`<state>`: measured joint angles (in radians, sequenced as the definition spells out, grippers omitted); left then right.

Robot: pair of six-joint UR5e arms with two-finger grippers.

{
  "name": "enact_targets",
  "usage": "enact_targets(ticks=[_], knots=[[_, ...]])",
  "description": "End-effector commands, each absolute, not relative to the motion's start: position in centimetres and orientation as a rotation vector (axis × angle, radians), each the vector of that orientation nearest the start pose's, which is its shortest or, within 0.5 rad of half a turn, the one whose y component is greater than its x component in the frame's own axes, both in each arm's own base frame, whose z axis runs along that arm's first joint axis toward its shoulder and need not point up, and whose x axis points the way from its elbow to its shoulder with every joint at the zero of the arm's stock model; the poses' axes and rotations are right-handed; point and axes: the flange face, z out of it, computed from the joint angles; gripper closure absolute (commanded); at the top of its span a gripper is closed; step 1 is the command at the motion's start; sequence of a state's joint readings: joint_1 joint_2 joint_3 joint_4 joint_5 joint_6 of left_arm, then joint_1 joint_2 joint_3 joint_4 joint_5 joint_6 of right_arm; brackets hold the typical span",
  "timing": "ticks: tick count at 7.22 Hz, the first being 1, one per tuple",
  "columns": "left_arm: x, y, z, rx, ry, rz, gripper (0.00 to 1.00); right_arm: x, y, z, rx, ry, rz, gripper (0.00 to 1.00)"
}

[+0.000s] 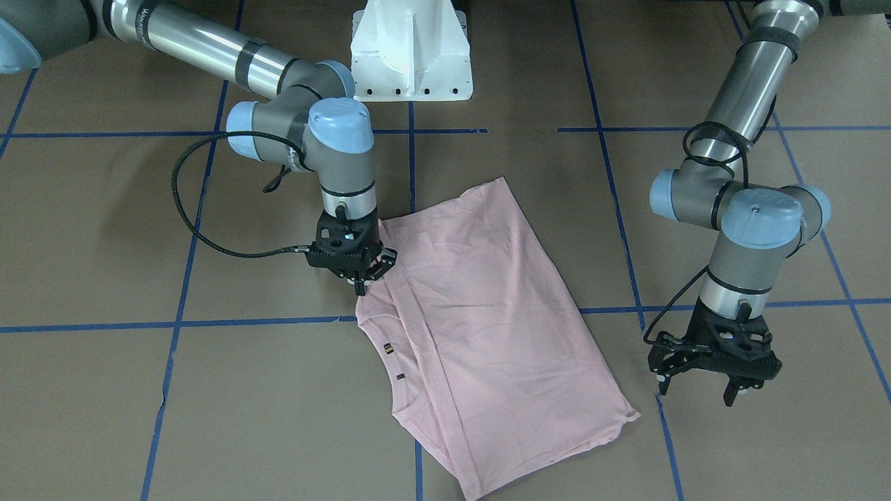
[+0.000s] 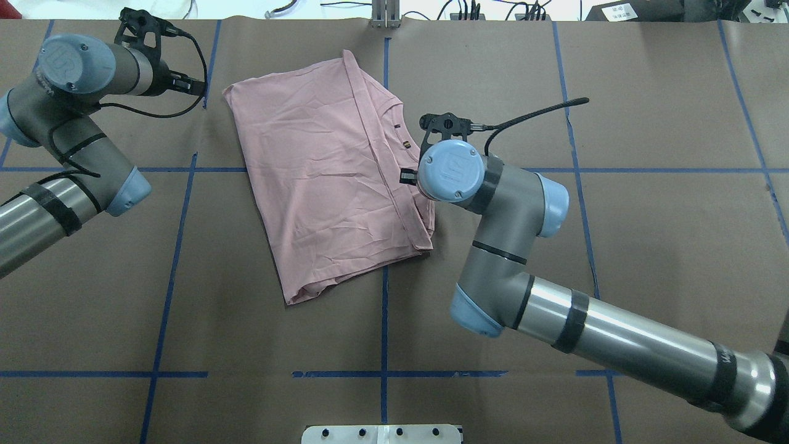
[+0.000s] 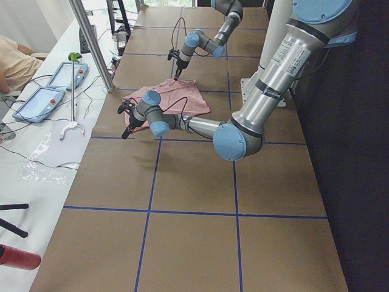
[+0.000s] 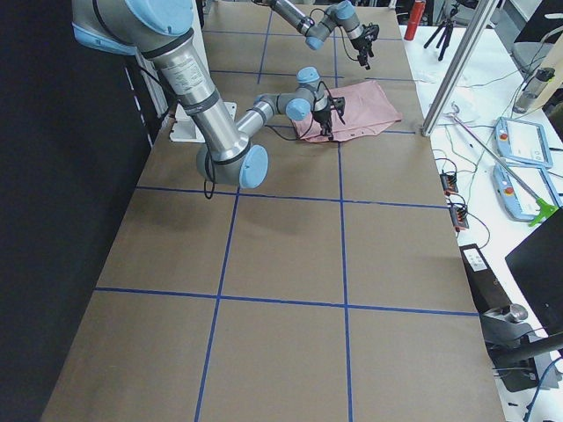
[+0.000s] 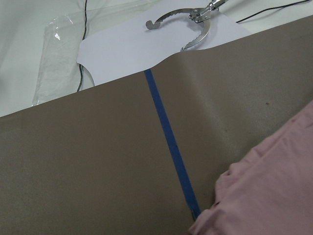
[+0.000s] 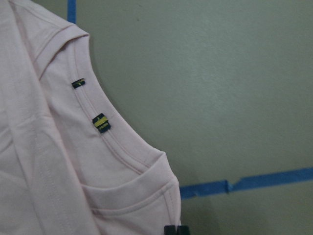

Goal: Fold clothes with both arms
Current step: 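Drag the shirt's collar edge with the right gripper toward the robot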

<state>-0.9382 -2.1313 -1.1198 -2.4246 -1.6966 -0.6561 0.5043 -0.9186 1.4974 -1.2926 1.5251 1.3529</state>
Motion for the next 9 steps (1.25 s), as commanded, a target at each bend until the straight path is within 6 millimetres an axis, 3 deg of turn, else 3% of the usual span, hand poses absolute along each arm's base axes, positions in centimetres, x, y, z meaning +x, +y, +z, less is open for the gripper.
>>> enact_targets(ticks=[1,2,3,5,9], knots=[[35.3,-67.7,45.2,0.697,0.679,0.036,0.0,-53.8,-36.8,30.0,0.397,-0.825,0.225,1.0],[35.4,-67.6,45.2,0.696,0.68,0.037,0.0,-54.1,-34.0,31.0,0.421,-0.81,0.204,1.0],[35.5,-67.5,45.2,0.696,0.681,0.038,0.0,-54.3,-33.3,31.4,0.414,-0.808,0.209,1.0],[35.5,-67.4,45.0,0.697,0.686,0.034,0.0,-53.8,-33.2,32.8,0.416,-0.785,0.208,1.0],[35.4,-66.5,45.1,0.699,0.694,0.036,0.0,-52.7,-32.9,33.1,0.419,-0.786,0.197,1.0]])
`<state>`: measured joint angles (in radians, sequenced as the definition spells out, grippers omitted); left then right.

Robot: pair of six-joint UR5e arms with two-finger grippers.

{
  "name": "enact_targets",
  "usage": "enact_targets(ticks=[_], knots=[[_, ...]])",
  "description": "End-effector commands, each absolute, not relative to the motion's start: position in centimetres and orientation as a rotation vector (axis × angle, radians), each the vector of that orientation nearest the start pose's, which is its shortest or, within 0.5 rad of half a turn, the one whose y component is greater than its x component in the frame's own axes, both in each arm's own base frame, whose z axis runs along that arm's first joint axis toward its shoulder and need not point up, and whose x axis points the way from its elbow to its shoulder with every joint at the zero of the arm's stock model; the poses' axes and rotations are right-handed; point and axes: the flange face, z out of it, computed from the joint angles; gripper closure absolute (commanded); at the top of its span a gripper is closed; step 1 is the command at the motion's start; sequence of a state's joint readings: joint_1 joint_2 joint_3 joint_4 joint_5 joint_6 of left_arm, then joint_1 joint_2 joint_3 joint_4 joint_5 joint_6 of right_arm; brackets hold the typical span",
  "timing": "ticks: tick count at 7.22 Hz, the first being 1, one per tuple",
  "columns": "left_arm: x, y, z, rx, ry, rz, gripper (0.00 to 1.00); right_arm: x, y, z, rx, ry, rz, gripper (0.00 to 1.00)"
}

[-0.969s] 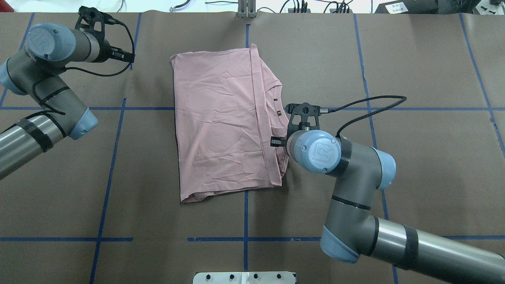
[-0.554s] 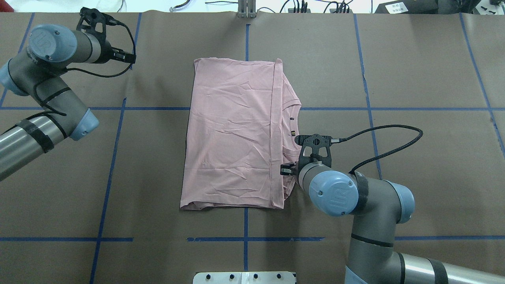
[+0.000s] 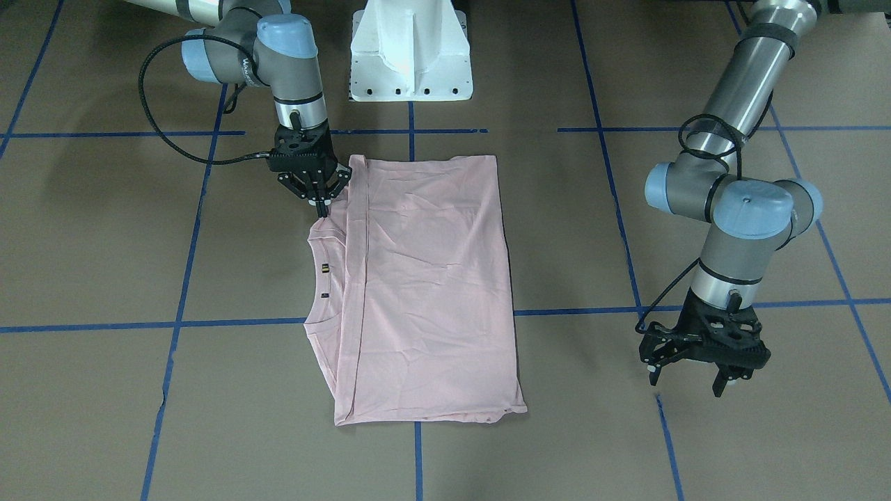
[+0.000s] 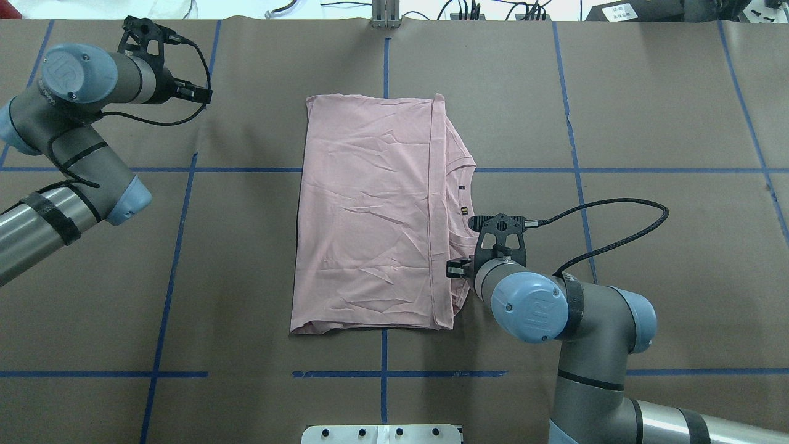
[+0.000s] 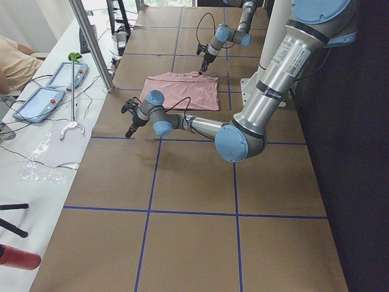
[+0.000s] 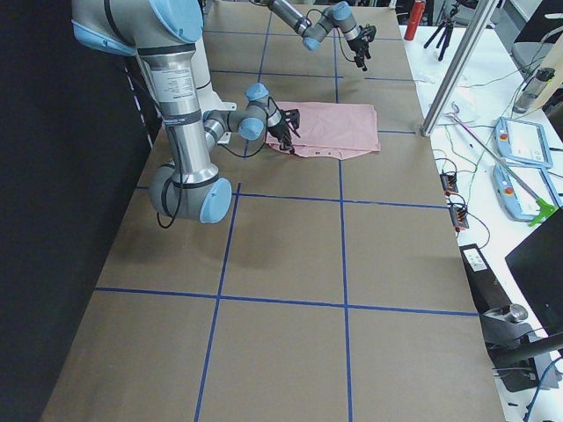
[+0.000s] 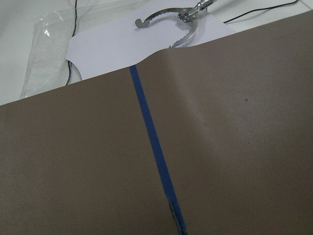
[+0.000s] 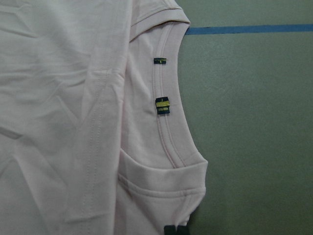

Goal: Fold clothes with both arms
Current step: 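Drag the shirt's collar edge with the right gripper toward the robot, then move the left gripper to the shirt's near corner opposite the right gripper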

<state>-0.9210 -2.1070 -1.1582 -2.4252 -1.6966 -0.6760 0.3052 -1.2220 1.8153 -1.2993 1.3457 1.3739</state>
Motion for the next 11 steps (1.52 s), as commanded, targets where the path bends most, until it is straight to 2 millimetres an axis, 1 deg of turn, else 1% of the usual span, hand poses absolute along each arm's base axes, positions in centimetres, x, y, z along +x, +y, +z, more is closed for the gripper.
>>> enact_targets(ticks=[1,2,3,4,5,6,7,8,9,10,11], knots=[[35.3,-66.4,44.7,0.702,0.705,0.028,0.0,-52.0,-32.6,33.5,0.422,-0.782,0.198,0.01],[35.5,-66.1,43.8,0.699,0.731,0.023,0.0,-50.8,-32.1,32.8,0.416,-0.804,0.193,0.0],[35.6,-64.9,43.8,0.66,0.782,0.01,0.0,-50.1,-32.0,32.6,0.415,-0.811,0.193,0.0],[35.1,-63.5,42.8,0.638,0.833,-0.031,0.0,-49.9,-31.7,32.7,0.414,-0.812,0.191,0.0],[37.3,-60.1,41.5,0.603,0.9,-0.06,0.0,-50.1,-31.3,32.7,0.409,-0.814,0.19,0.0],[39.3,-56.3,39.6,0.57,0.973,-0.076,0.0,-49.6,-30.8,32.0,0.407,-0.835,0.193,0.0],[41.0,-51.7,38.7,0.511,1.042,-0.1,0.0,-49.0,-30.1,31.6,0.406,-0.851,0.188,0.0],[42.4,-46.7,37.6,0.46,1.104,-0.144,0.0,-49.1,-29.7,31.3,0.396,-0.864,0.209,0.0],[43.7,-41.5,37.1,0.414,1.14,-0.157,0.0,-49.1,-29.6,31.1,0.39,-0.872,0.221,0.0],[46.1,-37.5,35.7,0.341,1.139,-0.211,0.0,-49.1,-29.6,31.0,0.389,-0.878,0.23,0.0],[48.4,-32.8,33.4,0.27,1.137,-0.269,0.0,-49.1,-29.6,30.7,0.381,-0.89,0.249,0.0]])
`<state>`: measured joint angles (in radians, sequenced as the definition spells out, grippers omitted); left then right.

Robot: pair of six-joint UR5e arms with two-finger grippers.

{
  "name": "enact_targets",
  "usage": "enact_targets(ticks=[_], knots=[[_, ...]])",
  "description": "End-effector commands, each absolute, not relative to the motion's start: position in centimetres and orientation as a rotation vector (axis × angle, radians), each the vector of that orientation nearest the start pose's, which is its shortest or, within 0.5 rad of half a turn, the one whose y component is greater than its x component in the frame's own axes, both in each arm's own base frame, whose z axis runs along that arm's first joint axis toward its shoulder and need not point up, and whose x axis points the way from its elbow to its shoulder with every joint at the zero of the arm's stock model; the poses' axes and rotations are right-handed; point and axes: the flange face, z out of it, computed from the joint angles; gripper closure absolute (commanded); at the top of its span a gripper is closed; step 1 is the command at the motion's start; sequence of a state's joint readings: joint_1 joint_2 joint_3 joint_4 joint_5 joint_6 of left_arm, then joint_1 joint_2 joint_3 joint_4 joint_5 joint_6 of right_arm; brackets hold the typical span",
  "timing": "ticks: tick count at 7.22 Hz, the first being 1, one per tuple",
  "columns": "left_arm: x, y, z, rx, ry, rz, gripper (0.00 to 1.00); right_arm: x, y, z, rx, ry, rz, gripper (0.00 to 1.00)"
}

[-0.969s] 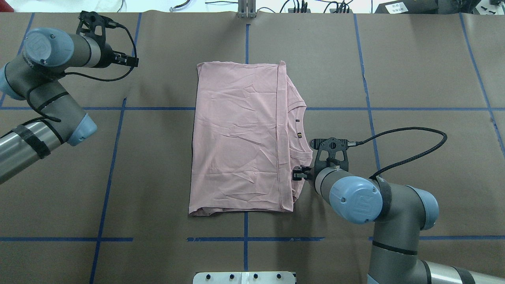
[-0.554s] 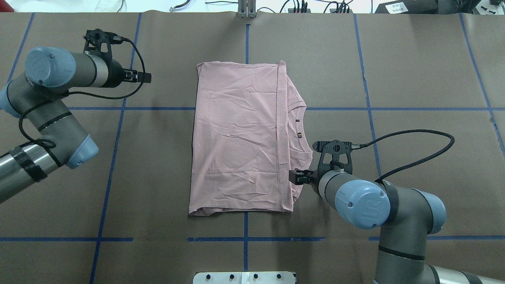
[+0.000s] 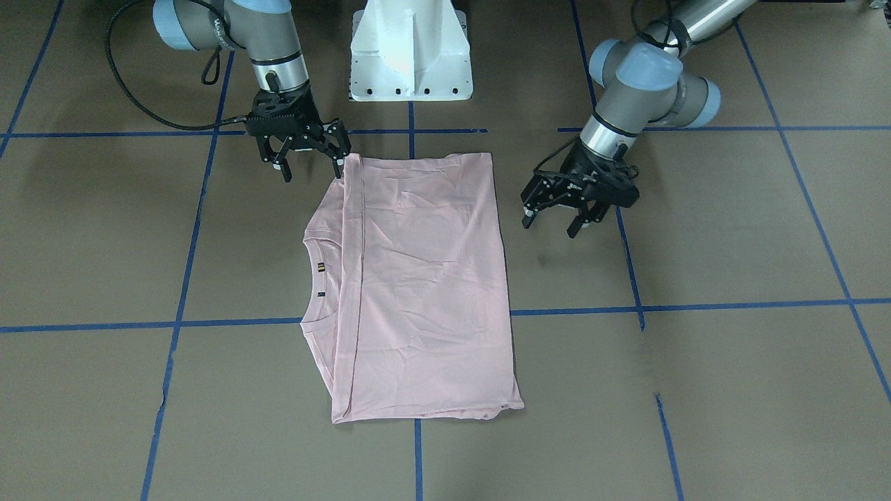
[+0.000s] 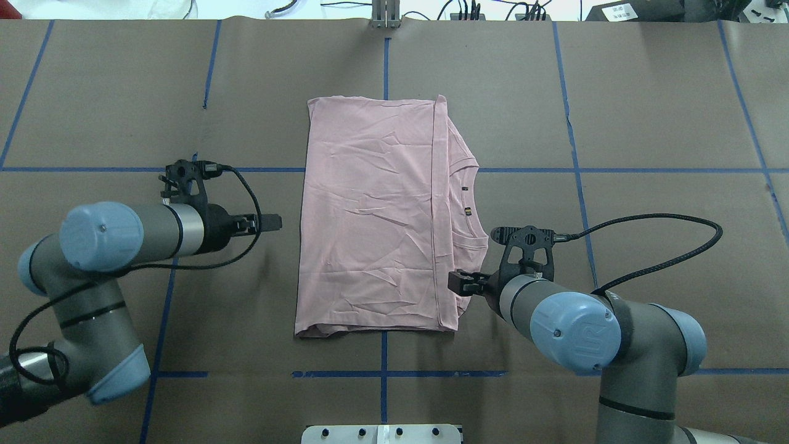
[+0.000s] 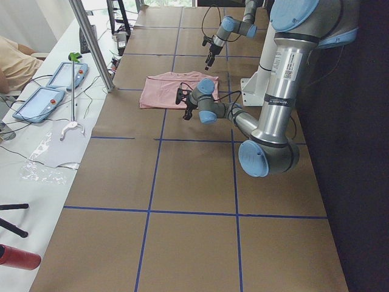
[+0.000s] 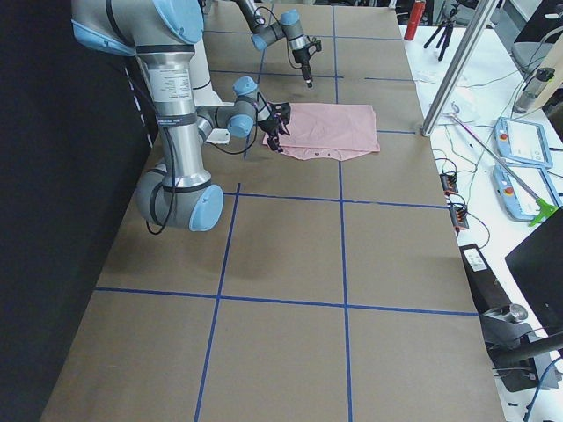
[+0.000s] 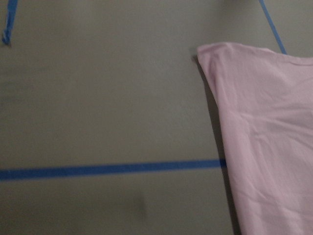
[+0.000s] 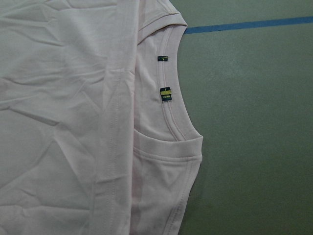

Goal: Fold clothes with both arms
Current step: 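Move the left gripper to the shirt's near corner opposite the right gripper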

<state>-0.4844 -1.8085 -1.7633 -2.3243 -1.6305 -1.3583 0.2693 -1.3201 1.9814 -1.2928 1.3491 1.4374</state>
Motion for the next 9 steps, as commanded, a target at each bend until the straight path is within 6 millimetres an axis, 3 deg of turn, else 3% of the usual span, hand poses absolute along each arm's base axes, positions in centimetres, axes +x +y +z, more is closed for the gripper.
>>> enact_targets(ticks=[1,2,3,7,9], knots=[[48.9,-29.0,30.8,0.185,1.138,-0.313,0.0,-49.0,-29.6,30.6,0.382,-0.893,0.25,0.0],[50.4,-25.7,29.8,0.104,1.136,-0.416,0.22,-49.0,-29.6,30.7,0.381,-0.892,0.25,0.0],[51.6,-23.9,29.7,0.078,1.142,-0.484,0.46,-49.0,-29.6,30.7,0.383,-0.891,0.25,0.0],[51.8,-24.7,30.1,0.085,1.131,-0.499,0.47,-49.0,-29.6,30.6,0.384,-0.893,0.251,0.0],[52.8,-24.9,31.7,0.088,1.096,-0.499,0.47,-49.0,-29.6,30.6,0.384,-0.893,0.251,0.0]])
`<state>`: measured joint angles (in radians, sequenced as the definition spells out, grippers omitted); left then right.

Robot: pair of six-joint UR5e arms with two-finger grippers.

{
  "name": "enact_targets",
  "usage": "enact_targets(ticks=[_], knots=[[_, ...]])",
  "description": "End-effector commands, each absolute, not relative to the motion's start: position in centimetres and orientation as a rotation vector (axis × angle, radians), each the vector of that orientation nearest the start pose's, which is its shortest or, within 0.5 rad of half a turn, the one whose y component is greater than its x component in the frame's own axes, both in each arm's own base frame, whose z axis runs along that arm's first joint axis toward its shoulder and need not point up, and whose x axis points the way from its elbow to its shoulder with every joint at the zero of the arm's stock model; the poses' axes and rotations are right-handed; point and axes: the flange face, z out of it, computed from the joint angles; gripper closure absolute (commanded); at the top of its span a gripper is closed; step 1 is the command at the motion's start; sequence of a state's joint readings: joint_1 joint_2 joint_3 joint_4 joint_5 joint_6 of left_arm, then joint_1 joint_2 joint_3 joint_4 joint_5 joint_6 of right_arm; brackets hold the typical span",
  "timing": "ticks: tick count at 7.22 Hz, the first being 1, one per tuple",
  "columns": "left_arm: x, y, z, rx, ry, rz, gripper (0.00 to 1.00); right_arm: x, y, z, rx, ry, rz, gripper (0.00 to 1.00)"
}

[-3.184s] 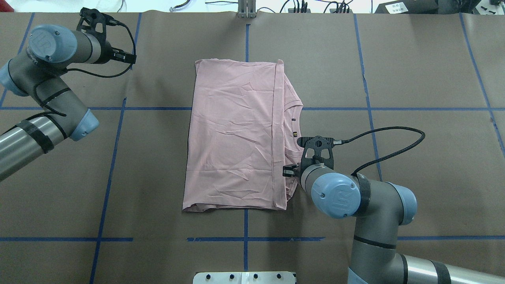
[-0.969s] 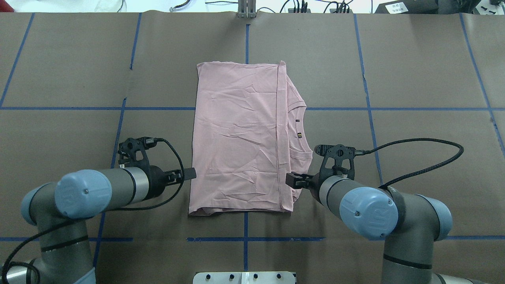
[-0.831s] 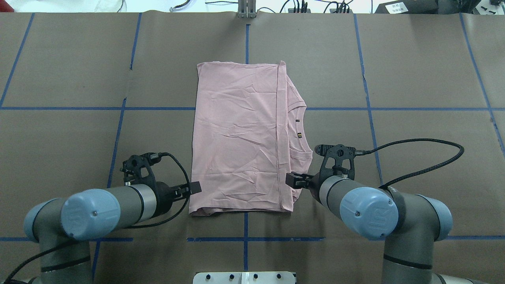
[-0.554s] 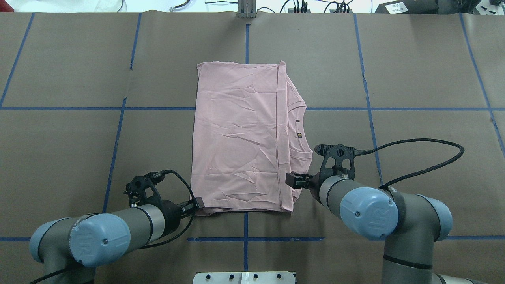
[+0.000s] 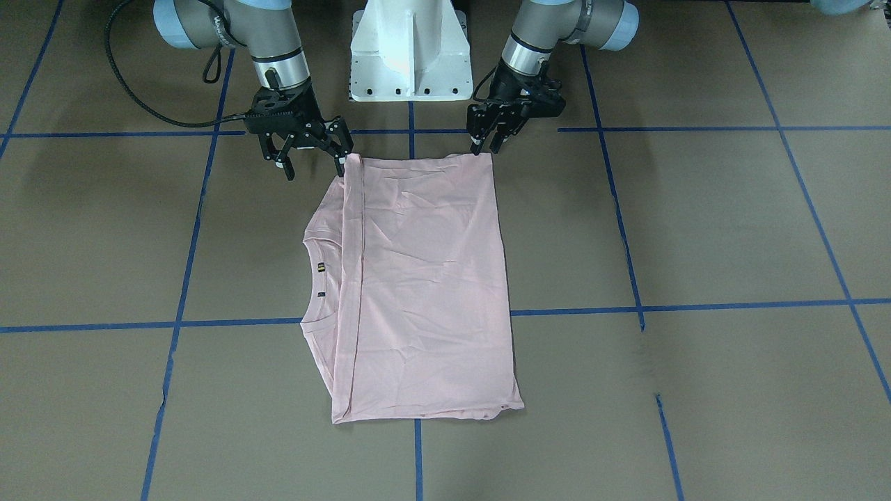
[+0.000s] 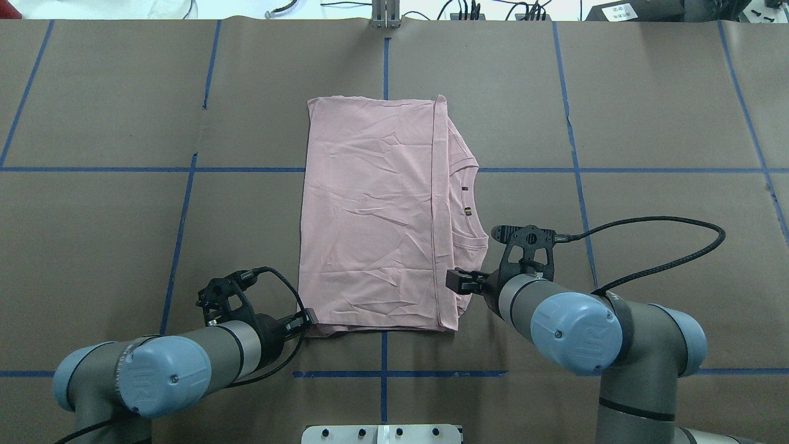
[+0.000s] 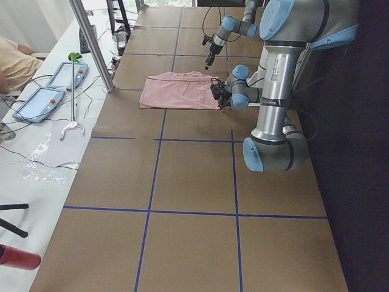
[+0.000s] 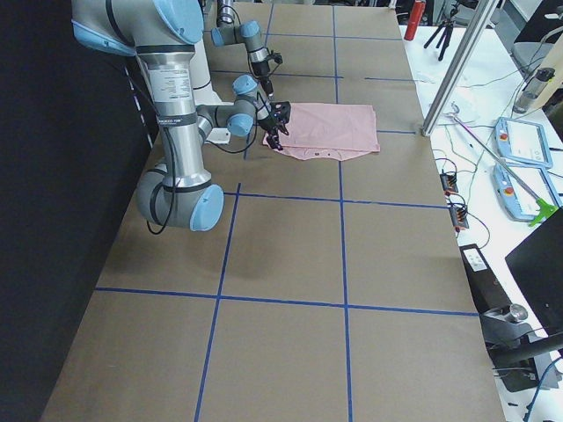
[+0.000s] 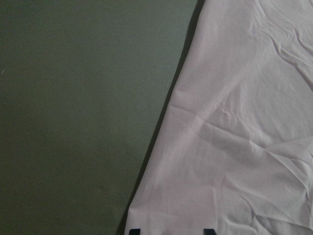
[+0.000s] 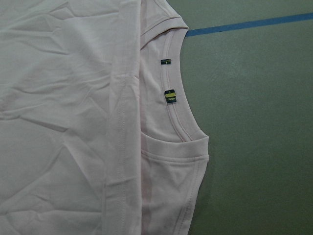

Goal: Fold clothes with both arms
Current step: 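Move the left gripper to the shirt's near corner opposite the right gripper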

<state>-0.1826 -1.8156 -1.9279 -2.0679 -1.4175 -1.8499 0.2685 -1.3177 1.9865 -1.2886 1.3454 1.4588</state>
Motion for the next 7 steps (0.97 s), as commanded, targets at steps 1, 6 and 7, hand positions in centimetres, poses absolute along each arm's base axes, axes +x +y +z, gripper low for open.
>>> enact_targets(ticks=[1,6,7], knots=[[53.0,-25.0,32.2,0.088,1.086,-0.499,0.46,-49.0,-29.6,30.8,0.384,-0.89,0.251,0.0],[54.2,-24.8,32.2,0.084,1.082,-0.493,0.55,-48.9,-29.7,30.9,0.386,-0.887,0.253,0.0],[53.9,-24.9,31.7,0.079,1.093,-0.502,0.93,-48.9,-29.7,30.9,0.386,-0.887,0.253,0.0]])
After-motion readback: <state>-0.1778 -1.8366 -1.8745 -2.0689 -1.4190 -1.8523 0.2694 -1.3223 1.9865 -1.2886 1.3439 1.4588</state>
